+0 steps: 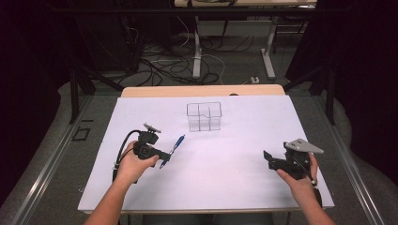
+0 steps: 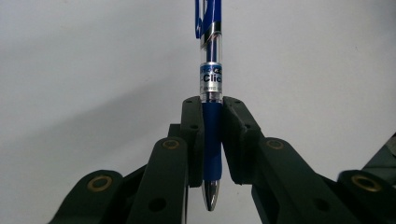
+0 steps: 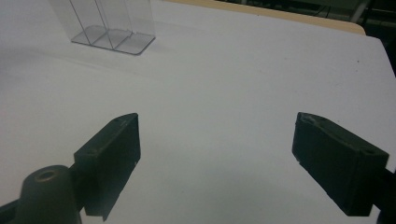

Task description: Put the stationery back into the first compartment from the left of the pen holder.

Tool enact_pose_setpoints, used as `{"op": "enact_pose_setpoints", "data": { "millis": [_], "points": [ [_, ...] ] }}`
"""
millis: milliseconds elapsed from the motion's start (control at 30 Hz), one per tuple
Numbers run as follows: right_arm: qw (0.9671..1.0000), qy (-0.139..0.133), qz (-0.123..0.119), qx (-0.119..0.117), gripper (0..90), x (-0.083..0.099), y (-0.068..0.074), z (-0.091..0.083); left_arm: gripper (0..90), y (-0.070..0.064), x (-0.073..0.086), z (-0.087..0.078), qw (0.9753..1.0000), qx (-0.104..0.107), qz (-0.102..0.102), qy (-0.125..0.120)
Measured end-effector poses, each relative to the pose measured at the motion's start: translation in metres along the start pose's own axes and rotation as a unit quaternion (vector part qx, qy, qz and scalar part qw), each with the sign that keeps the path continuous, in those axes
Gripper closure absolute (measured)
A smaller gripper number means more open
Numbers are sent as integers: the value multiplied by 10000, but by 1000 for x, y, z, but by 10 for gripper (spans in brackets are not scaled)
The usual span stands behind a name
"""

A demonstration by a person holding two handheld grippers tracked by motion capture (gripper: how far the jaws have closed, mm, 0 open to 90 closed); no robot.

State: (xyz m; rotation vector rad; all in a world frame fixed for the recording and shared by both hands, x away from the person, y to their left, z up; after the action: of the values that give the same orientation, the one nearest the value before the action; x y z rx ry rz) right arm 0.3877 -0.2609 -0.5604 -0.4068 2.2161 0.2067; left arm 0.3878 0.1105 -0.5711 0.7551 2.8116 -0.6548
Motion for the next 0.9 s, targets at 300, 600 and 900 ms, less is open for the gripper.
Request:
{"op": "enact_pose_setpoints", "data": {
  "millis": [300, 600, 900],
  "points": [
    [10000, -12, -57, -22, 151, 0, 1, 0, 799, -18, -1, 5, 9997, 143, 197, 51],
    [9999, 18, -53, -101, 154, 0, 4, 3, 799, -29, -2, 7, 9994, 202, 283, 50],
    [9998, 71, -81, -173, 167, 2, 5, 5, 800, -37, -1, 12, 9989, 245, 378, 130]
  ]
}}
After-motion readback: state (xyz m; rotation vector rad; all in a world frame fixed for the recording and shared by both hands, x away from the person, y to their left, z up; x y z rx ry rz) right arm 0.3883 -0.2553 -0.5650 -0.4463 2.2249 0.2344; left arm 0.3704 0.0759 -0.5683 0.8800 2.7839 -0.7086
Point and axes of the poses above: each handheld gripper's, and its own axes: z roughly forward along the jaws, x roughly out of its underside, y roughly to its left, the point moved 10 cm from there along z, roughly forward along the jaws, and after that the axes turned 9 degrees about y, right-handed, at the moved point
